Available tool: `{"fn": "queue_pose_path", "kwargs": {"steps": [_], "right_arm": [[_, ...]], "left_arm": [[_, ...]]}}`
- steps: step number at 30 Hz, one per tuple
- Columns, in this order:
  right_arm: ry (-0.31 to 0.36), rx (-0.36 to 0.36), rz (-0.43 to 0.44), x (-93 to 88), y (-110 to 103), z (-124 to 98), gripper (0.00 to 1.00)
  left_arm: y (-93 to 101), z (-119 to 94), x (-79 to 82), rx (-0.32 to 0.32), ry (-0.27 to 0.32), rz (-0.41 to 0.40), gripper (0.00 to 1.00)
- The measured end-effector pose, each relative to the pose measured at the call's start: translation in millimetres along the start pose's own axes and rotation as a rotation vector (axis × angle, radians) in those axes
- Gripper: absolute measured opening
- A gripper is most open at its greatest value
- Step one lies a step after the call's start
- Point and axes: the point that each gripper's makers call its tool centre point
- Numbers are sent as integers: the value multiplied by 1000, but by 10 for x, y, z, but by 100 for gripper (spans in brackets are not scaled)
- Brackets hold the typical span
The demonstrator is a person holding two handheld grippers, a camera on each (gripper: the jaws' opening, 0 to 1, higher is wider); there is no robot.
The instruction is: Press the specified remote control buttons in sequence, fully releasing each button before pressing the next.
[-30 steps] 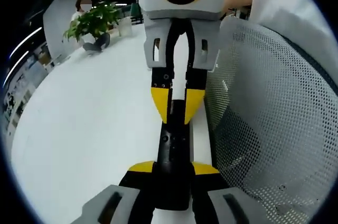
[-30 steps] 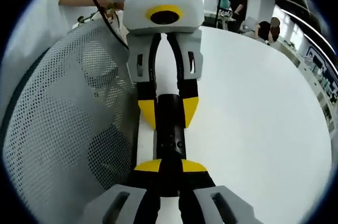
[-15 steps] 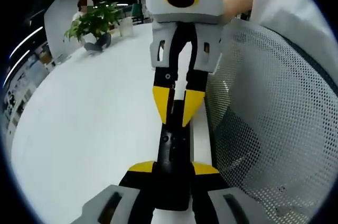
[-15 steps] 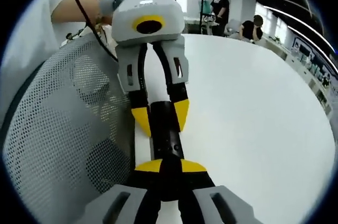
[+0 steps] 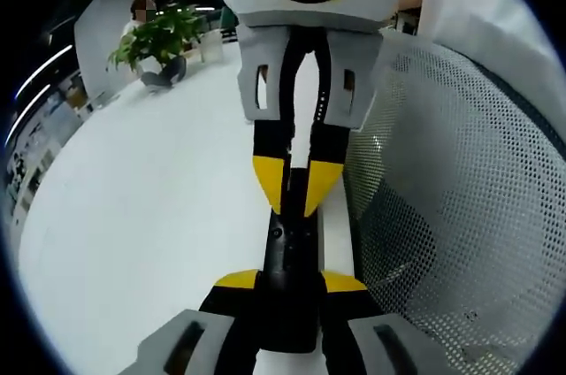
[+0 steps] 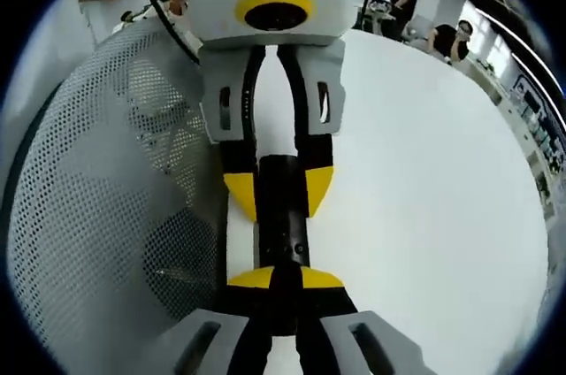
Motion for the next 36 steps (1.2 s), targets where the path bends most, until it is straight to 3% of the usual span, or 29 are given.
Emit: {"fn": "queue_pose_path", "kwargs": {"steps": [4, 9, 12, 15, 22, 27, 36], "right_arm": [[110, -65, -59, 1, -18, -22, 5], [108, -14, -167, 15, -48, -12, 4], [94, 12, -150, 25, -27, -12, 3], [64, 18, -20, 23, -16, 0, 2], [15, -41, -15, 29, -26, 19, 2], [71, -51, -21, 15, -18, -11, 3], [57, -30, -63, 43, -3, -1, 0]], "left_arm": [[-1, 2, -1, 1, 5, -1, 23], [0, 2, 4, 2, 2, -3, 23], [-1, 3, 2, 3, 3, -4, 23], [-2, 3, 4, 3, 3, -5, 23], [0, 1, 3, 4, 7, -5, 23], [2, -2, 6, 4, 6, -3, 23], [2, 2, 7, 6, -7, -9, 23]]}}
Point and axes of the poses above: the point that each gripper's makers call its tool centre point, and the gripper's own axes: z roughly forward along the fingers, y roughly to its right, x roughly out of its top, and after that the axes turned 2 degrees about z, right-handed
